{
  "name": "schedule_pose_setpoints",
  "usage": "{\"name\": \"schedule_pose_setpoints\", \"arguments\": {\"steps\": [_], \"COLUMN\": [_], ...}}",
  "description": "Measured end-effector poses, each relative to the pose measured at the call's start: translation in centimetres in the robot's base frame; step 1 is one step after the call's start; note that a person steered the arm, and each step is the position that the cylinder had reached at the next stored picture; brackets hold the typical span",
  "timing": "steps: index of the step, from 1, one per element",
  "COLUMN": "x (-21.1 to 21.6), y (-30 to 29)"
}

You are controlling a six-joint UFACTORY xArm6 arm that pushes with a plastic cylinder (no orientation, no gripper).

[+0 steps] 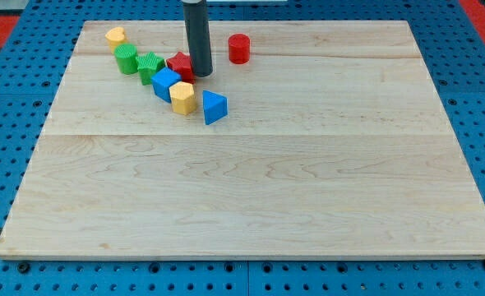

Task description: Push the green star to the top left of the red star

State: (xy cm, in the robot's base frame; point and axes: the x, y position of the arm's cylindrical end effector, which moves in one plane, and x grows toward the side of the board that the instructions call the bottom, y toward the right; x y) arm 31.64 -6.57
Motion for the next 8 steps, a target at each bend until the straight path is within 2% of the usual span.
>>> {"name": "schedule_pose_setpoints", "arguments": {"steps": [2, 3, 4, 5, 6, 8], "x": [4.0, 9.7, 12.9, 16.2, 15.7, 5.5], "y": [1.9, 8.7, 15.1, 7.6, -5.1, -12.1]}}
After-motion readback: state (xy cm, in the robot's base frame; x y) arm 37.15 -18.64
